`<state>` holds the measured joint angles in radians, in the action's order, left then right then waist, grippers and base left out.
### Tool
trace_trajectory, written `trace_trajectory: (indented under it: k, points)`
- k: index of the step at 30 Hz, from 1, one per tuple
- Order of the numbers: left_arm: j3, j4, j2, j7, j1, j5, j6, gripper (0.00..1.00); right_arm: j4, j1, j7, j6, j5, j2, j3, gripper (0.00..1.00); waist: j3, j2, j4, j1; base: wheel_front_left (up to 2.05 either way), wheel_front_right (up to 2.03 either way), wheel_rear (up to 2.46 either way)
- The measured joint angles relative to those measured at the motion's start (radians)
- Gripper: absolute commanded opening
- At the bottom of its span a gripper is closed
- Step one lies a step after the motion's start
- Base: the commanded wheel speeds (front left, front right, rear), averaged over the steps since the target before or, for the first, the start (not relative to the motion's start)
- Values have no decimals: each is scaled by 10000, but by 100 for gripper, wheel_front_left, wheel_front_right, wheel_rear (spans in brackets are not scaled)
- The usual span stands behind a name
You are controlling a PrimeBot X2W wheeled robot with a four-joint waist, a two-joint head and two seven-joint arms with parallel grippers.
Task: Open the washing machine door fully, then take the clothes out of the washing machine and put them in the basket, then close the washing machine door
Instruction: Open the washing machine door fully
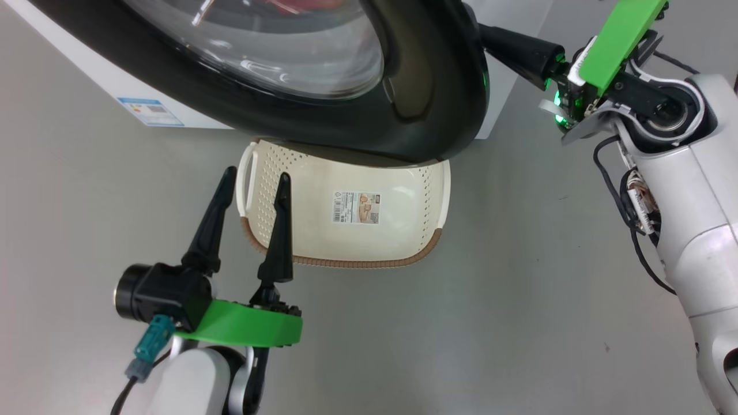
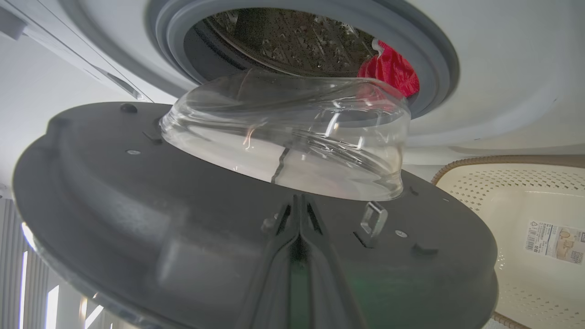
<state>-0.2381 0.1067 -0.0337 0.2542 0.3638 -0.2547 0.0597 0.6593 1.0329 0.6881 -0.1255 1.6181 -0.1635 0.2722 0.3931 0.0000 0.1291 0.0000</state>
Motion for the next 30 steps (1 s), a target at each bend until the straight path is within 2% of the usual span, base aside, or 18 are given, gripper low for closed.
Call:
trace_trajectory:
  k: [1, 2, 3, 10, 19, 26, 30]
  points:
    - [31, 0, 0, -2, -3, 0, 0, 100, 138, 0, -201, 0, -125, 27, 13, 27, -12, 0, -33, 0, 0, 0, 0]
    - [56, -2, -2, -2, -8, 0, 0, 100, 215, -5, -351, 0, -247, 31, 35, 96, -18, 0, -66, 0, 0, 0, 0]
    - [65, -2, -2, -2, -11, 0, 2, 100, 259, -5, -481, 0, -314, 36, 25, 100, -22, 0, -97, 0, 0, 0, 0]
    - [127, -81, -2, 0, -94, -6, 0, 100, -36, -282, -1910, 0, -1095, -92, -8, 100, 16, 0, -280, 0, 0, 0, 0]
    - [203, -184, -4, -2, -210, -23, 4, 100, -1022, -1379, -4138, 0, -2734, -953, 604, 100, -39, 0, -517, 0, 0, 0, 0]
    - [366, -238, -6, -2, -210, -15, 13, 100, -1425, -1970, -6957, -2, -4813, -1659, 1519, 100, -5, 0, -661, 0, 0, 0, 0]
    - [428, -253, -6, -2, -210, 0, 12, 100, -1269, -2116, -8617, -2, -6136, -1772, 2006, 100, -9, 0, -754, 0, 0, 0, 0]
